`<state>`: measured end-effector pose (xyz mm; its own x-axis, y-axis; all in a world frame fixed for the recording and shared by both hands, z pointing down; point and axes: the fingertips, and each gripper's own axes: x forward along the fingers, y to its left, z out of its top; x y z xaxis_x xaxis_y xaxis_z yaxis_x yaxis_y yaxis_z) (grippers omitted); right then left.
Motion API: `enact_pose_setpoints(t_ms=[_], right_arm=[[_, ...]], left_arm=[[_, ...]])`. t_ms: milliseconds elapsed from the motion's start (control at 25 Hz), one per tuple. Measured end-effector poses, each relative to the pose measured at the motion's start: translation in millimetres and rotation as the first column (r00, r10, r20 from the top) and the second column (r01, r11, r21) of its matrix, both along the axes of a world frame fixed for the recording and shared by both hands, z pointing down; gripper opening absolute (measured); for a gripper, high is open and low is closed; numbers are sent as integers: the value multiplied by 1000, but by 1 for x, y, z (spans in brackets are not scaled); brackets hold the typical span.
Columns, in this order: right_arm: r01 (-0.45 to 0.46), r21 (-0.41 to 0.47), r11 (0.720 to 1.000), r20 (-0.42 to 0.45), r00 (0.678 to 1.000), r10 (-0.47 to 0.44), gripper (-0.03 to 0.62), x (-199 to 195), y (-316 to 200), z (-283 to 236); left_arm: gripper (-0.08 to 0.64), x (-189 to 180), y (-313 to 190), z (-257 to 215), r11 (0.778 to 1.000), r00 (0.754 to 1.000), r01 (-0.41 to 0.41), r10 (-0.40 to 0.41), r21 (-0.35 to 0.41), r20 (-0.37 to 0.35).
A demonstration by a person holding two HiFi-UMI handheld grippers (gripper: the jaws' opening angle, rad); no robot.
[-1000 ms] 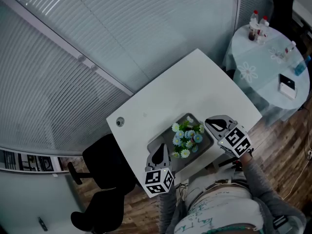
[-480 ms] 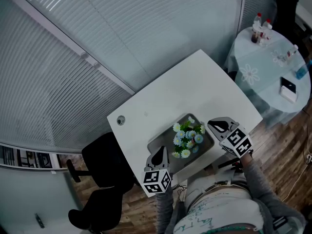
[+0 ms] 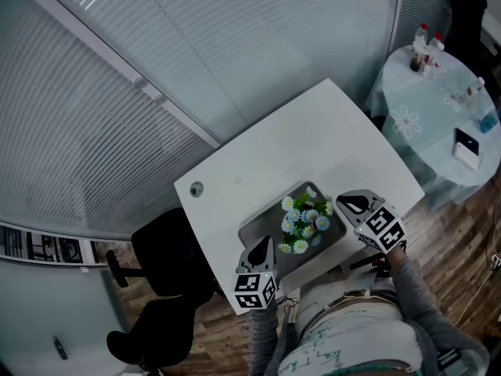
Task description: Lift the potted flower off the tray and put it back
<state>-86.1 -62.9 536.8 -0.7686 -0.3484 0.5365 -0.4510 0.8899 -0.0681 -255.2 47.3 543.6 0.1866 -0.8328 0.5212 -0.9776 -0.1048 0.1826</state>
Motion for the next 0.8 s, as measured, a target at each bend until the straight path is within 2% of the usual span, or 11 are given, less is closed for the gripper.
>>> enact_pose_setpoints(t_ms=[240, 440, 680, 800], right_arm=[[5, -23, 1000, -29, 1000, -5, 25, 0, 2, 13], [46, -37, 998, -92, 995, -49, 24, -1, 6, 31], [181, -107, 978, -92, 977, -191, 25, -9, 20, 52], [246, -105, 964, -76, 964, -254, 25, -13, 23, 57]], left_arm=[[11, 0, 2, 11, 999, 1000, 22, -22, -26, -2], [12, 2, 2, 24, 999, 1000, -6, 5, -42, -16], [12, 10, 2, 35, 991, 993, -120, 121, -58, 16], [12, 13, 2, 37, 982, 984, -176, 177, -63, 17]])
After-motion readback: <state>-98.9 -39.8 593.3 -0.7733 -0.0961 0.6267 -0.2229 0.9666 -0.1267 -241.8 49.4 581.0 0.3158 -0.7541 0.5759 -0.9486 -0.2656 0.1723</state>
